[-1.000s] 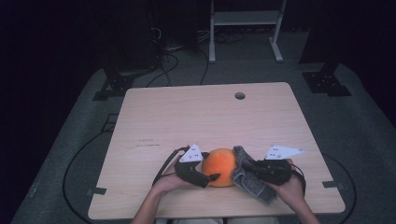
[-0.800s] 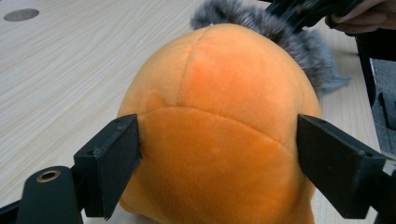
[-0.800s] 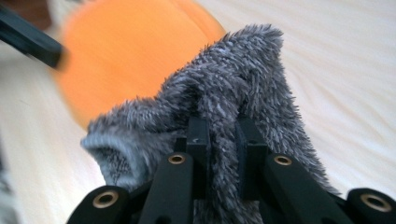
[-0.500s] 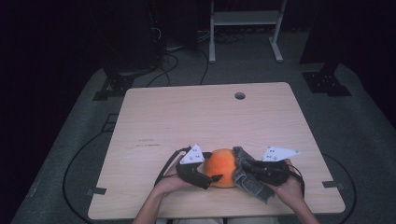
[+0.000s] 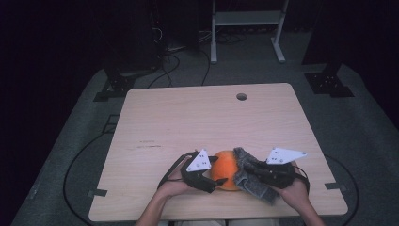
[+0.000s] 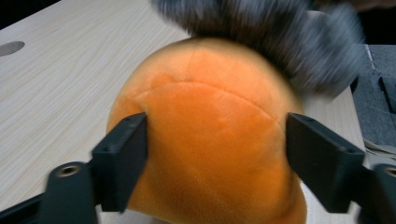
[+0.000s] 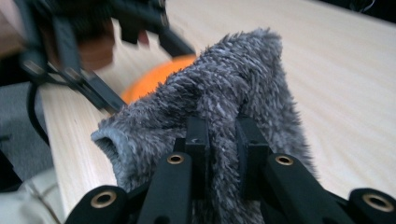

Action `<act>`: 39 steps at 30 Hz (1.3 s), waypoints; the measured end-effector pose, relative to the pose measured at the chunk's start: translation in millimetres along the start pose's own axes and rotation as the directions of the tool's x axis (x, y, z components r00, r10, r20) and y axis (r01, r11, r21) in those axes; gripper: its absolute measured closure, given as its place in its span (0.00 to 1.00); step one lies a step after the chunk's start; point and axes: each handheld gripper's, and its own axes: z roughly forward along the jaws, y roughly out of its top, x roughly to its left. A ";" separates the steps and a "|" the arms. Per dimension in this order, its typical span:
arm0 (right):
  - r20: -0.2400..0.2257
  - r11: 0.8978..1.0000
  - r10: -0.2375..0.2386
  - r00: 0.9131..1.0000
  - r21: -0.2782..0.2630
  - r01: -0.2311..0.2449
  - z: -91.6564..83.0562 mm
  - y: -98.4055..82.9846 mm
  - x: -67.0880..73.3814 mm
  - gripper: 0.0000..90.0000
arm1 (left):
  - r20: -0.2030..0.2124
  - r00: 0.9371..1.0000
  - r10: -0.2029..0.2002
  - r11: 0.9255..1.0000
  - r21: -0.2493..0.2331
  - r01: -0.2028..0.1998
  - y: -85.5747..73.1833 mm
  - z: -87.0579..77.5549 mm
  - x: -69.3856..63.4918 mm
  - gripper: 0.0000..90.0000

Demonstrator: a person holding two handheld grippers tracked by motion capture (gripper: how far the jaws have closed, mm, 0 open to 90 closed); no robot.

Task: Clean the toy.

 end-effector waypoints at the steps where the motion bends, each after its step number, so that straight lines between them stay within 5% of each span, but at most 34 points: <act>1: -0.014 1.000 0.016 1.000 -0.002 -0.016 1.7 -2.9 -2.0 0.86 | -0.003 1.000 -0.018 1.000 0.000 0.018 -0.1 -1.6 2.4 0.19; 3: -0.012 0.999 0.047 0.999 -0.001 -0.047 -0.5 -6.1 -6.6 0.86 | -0.008 0.997 -0.074 0.997 0.007 0.074 -1.7 -1.9 7.6 0.15; 5: 0.040 0.998 0.039 0.998 0.039 -0.041 -5.1 -7.9 -10.0 0.85 | -0.006 0.997 -0.076 0.997 0.022 0.076 -3.8 -0.4 8.0 0.19; 7: 0.055 0.998 0.058 0.997 0.035 -0.060 -9.4 -9.8 -12.6 0.86 | -0.005 0.999 -0.037 0.999 0.012 0.037 -4.5 1.6 4.0 0.24; 11: -0.018 0.998 0.006 1.000 -0.060 -0.007 -14.0 10.8 3.3 0.86 | -0.012 0.998 0.061 0.998 0.019 -0.061 4.0 3.7 -6.9 0.30; 14: -0.008 0.999 -0.032 0.999 -0.029 0.032 -4.0 17.6 8.3 0.85 | -0.010 0.995 0.097 0.995 0.019 -0.097 4.7 4.2 -11.5 0.29; 16: -0.023 1.000 -0.012 1.000 0.004 0.012 5.0 10.2 4.0 0.86 | -0.001 0.997 0.078 0.997 0.007 -0.078 3.5 2.1 -8.3 0.24; 19: -0.041 0.999 0.032 0.999 -0.002 -0.032 3.9 2.2 -3.1 0.86 | -0.022 0.999 -0.024 1.000 0.020 0.025 4.1 0.1 1.2 0.10; 22: -0.026 0.999 0.033 0.999 0.009 -0.033 -1.1 -0.3 -5.7 0.86 | 0.007 0.996 -0.093 0.995 0.026 0.093 1.3 3.6 4.6 0.11; 25: -0.013 0.999 0.028 1.000 0.029 -0.028 -4.7 0.4 -7.9 0.86 | 0.013 0.999 -0.044 0.999 0.009 0.043 -0.9 3.9 0.4 0.28; 28: -0.012 1.000 0.004 1.000 -0.028 -0.004 -15.3 11.2 0.6 0.86 | 0.011 1.000 0.027 1.000 0.004 -0.027 5.2 1.7 -4.1 0.36; 31: -0.017 0.996 -0.093 0.996 -0.017 0.092 -12.7 28.6 18.9 0.86 | 0.010 0.998 0.059 0.998 0.006 -0.059 7.4 2.8 -8.6 0.36; 34: -0.026 0.996 -0.087 0.996 0.029 0.088 0.5 21.5 15.4 0.86 | 0.012 0.999 0.034 0.999 -0.002 -0.034 3.5 1.6 -5.3 0.27; 37: -0.060 0.999 -0.030 0.998 0.028 0.032 1.9 11.8 5.9 0.86 | 0.015 0.996 -0.086 0.996 0.021 0.086 0.4 8.5 2.1 0.14; 39: -0.039 0.998 -0.030 0.999 0.046 0.032 -2.5 11.3 2.1 0.86 | 0.015 0.998 -0.067 0.998 0.004 0.067 0.0 8.7 0.5 0.22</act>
